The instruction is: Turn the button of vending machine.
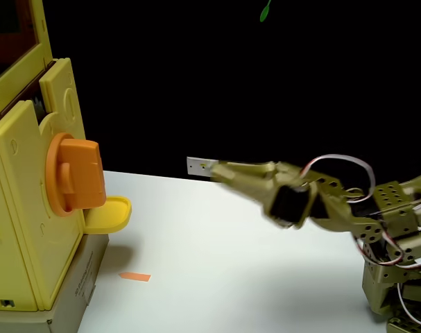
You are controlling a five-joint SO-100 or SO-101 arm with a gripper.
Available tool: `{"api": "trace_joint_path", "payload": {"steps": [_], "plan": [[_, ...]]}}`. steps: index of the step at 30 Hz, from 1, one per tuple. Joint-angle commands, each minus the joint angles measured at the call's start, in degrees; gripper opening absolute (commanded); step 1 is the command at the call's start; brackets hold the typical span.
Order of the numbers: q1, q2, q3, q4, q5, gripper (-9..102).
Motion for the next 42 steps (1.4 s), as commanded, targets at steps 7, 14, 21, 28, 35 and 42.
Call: {"api": "trace_joint_path", "payload": {"steps": [7,14,21,28,35,42], "plan": [[3.9,-17.8,-10.0,0.6,-4.6,17],[6.1,-31.7,-24.7,9.1,-4.1,20],[9.0,-43.8,-38.9,12.3,-2.2,22],[12.2,-51.2,-47.8,14.9,0.0,24],[11.9,-54.4,-52.7,15.6,2.4,27],[12.0,-56.6,-57.2,15.6,4.7,31]]}}
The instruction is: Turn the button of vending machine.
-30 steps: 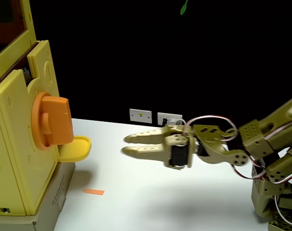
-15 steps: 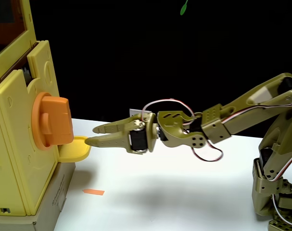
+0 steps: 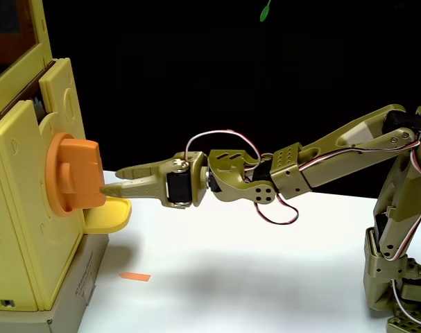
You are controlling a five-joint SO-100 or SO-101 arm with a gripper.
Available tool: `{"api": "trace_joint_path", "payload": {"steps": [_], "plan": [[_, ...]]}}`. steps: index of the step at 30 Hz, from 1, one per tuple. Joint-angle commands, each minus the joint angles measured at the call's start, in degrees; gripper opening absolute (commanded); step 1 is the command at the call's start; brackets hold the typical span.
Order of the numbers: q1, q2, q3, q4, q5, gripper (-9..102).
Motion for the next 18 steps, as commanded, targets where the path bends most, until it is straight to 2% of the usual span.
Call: {"api": "trace_joint_path", "payload": {"steps": [1,10,18], "plan": [[0.4,-1.0,-4.9,0.1,0.8,31],[0.7,-6.9,-12.3,1.1,1.5,30],[0.6,-11.0,-16.3,1.5,-0.2,23]]}}
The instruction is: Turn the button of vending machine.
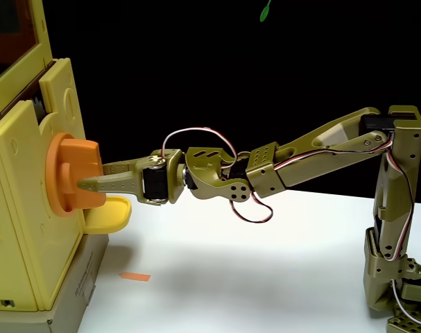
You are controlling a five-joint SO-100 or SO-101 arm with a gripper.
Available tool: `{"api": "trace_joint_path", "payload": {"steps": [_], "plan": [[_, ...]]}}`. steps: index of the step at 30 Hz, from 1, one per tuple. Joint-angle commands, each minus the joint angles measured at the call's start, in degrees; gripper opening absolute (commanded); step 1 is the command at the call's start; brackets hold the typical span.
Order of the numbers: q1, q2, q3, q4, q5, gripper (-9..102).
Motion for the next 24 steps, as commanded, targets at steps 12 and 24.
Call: {"api": "trace_joint_path", "payload": {"steps": [12,24], "plan": [[0.0,-1.0,-4.3,0.0,-1.8,8],[-1.1,-1.0,-4.0,0.1,5.4,-1]]}}
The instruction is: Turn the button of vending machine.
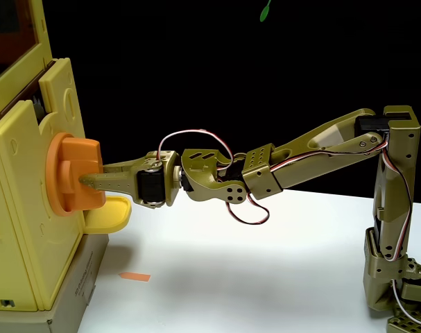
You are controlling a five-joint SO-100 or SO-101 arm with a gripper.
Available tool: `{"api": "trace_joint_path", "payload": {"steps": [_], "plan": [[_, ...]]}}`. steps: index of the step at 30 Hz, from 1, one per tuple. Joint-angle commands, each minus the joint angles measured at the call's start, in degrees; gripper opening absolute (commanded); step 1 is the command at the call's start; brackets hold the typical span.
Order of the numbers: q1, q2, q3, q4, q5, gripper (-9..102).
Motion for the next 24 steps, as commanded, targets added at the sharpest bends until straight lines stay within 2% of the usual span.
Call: {"api": "trace_joint_path", "payload": {"steps": [1,4,9,20,22,24], "plan": [[-0.7,0.9,-2.7,0.1,6.6,-1],[-0.9,2.0,-3.1,0.0,17.6,-1],[-1.0,3.8,-3.7,-2.1,42.6,-1],[-0.4,4.5,-3.9,0.5,116.4,0],[0.0,4.7,-4.0,3.1,133.0,1],[0.2,5.2,-4.0,5.4,145.5,1]]}}
